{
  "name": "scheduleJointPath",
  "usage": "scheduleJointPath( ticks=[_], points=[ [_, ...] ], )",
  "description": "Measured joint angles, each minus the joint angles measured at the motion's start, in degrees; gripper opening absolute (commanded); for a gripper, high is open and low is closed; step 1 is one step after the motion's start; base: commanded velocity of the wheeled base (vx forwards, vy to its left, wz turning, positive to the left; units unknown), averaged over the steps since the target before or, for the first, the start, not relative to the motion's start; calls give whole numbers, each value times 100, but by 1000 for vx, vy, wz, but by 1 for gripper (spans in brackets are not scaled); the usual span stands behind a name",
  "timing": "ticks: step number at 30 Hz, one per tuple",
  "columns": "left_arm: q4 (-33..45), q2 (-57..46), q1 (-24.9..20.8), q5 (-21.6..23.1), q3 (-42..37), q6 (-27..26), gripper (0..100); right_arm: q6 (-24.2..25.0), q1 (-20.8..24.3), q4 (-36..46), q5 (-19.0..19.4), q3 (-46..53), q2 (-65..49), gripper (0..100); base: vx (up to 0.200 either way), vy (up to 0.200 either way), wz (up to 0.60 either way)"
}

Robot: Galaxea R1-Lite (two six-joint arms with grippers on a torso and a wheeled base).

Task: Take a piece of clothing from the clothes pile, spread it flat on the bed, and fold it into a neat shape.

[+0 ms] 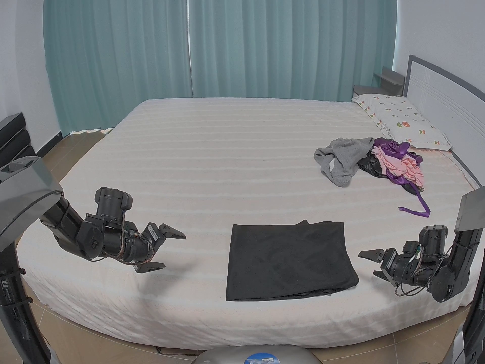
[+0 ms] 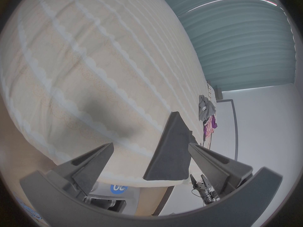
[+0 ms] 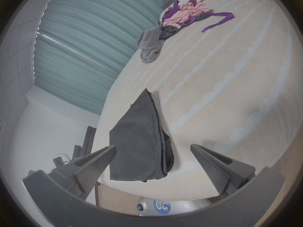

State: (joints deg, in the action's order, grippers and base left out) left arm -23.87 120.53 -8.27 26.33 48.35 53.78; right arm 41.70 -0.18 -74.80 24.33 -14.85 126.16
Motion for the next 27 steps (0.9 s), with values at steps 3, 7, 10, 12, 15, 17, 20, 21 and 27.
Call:
scheduleJointPath(
  ticks=[3, 7, 10, 12, 15, 17, 20, 21, 27],
  points=[
    [0, 11, -2, 0, 71, 104, 100, 4, 0, -5, -2, -28, 2, 100, 0, -200, 0],
    [0, 22, -9, 2, 121, 141, 100, 6, 2, -6, -2, -55, 5, 100, 0, -200, 0],
    [0, 26, -17, 0, 123, 134, 100, 26, 11, -6, 0, -88, 9, 100, 0, -200, 0],
    [0, 26, -28, 2, 126, 132, 100, 110, 7, -5, -6, -98, 9, 100, 0, -200, 0],
    [0, 28, -28, 2, 126, 128, 100, 263, 18, -52, -15, -119, 7, 100, 0, -200, 0],
    [-5, 28, -22, 2, 123, 126, 100, 316, 26, -165, -35, -135, 11, 100, 0, -200, 0],
    [0, 28, -28, 2, 123, 121, 100, 340, 62, -235, -143, -146, 46, 100, 0, -133, 0],
    [-2, 28, -28, 0, 121, 112, 100, 340, 89, -266, -215, -152, 72, 100, 0, 0, 0],
    [-11, 50, -72, -373, 90, -9, 100, 393, 272, -567, -477, -190, 240, 100, 0, 0, 0]
  ],
)
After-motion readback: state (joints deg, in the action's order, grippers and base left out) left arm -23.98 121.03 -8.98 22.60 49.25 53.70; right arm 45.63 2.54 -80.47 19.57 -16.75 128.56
